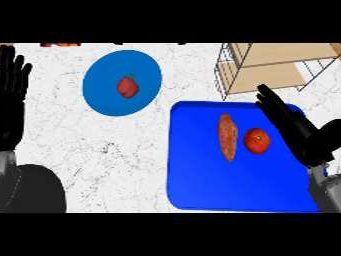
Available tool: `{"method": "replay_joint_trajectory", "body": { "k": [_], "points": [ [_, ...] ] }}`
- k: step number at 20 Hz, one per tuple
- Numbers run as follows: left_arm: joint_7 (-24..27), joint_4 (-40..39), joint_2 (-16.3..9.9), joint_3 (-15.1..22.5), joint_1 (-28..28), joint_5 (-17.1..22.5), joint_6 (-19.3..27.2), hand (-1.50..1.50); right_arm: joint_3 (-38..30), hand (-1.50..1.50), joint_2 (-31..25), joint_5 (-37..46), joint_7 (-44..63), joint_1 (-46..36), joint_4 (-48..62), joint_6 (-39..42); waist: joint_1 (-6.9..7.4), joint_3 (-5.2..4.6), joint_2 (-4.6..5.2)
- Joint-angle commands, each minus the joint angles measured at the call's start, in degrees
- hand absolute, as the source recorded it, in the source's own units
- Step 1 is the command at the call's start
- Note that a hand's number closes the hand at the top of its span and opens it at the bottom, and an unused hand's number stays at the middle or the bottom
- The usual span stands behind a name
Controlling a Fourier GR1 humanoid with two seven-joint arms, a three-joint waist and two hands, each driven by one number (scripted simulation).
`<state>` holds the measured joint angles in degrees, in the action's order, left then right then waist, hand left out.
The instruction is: Pick the tomato from the tray and place it in the tiered shelf
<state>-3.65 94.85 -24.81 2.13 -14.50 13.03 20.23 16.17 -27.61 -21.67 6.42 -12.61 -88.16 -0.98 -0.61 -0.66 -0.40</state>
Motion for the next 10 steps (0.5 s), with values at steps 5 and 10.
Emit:
{"method": "replay_joint_trajectory", "body": {
  "k": [5,10],
  "points": [
    [3.42,-7.11,3.40,9.86,3.11,-4.68,-6.27,0.00,-10.80,-1.50,-6.11,-9.47,-3.95,-10.60,11.44,17.15,1.01,0.73,1.20],
    [0.86,-5.97,3.65,11.66,4.73,-4.05,-6.80,0.00,-9.74,1.50,-13.50,8.66,-6.09,-6.85,13.38,2.91,-0.39,0.09,1.74]
  ]
}}
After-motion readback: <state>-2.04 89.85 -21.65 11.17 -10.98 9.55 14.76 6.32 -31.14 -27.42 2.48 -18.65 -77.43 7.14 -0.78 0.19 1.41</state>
